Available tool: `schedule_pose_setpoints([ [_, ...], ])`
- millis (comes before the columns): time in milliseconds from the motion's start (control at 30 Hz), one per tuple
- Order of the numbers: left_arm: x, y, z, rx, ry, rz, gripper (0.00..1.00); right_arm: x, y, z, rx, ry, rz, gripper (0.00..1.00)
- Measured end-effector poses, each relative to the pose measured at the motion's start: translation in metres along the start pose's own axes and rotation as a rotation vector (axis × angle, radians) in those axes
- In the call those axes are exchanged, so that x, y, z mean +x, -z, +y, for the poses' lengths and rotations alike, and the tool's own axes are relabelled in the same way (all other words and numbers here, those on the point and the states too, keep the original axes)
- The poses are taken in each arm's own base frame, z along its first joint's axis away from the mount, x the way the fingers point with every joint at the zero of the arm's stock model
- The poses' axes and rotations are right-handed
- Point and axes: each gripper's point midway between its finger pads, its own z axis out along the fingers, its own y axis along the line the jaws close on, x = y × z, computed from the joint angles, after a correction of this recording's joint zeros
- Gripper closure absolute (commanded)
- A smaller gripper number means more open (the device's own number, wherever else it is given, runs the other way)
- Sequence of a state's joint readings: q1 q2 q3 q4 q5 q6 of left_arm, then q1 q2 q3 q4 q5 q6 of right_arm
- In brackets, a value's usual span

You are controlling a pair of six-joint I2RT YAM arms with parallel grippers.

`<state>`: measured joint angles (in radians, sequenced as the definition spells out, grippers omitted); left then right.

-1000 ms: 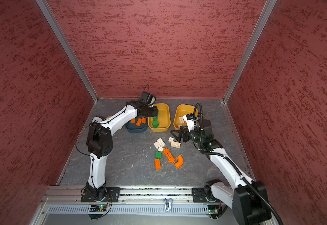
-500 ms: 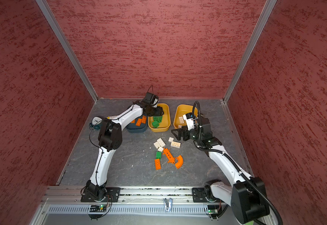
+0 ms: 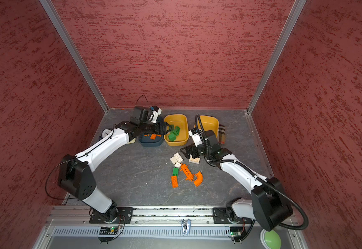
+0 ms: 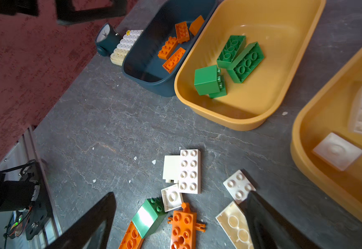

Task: Sort the legos into containers by color
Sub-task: Place the lego in the container, then pick up the lego from the center of the table.

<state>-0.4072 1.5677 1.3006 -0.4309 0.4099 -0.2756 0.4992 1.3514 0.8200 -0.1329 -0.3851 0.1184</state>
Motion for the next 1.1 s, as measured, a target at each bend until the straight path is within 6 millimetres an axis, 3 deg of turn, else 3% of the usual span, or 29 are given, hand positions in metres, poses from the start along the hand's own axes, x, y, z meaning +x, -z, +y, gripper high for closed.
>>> schedule_pose_setpoints([
  [267,0.043,0.025,0.023,0.04,0.119,0.039,0.01,0.037,-0.059,-0.003,0.107,0.082,0.166,0.17],
  [500,0.046,0.044,0.022,0.083,0.148,0.011,0.01,0.065,-0.088,-0.022,0.214,0.122,0.273,0.29],
  [667,0.048,0.045,0.024,0.091,0.16,0.017,0.01,0.068,-0.097,-0.034,0.263,0.136,0.298,0.42],
  [967,0.05,0.044,0.025,0.093,0.162,0.022,0.01,0.08,-0.102,-0.042,0.299,0.145,0.352,0.49],
  [1100,0.051,0.044,0.025,0.093,0.16,0.023,0.01,0.077,-0.106,-0.044,0.31,0.157,0.354,0.62],
])
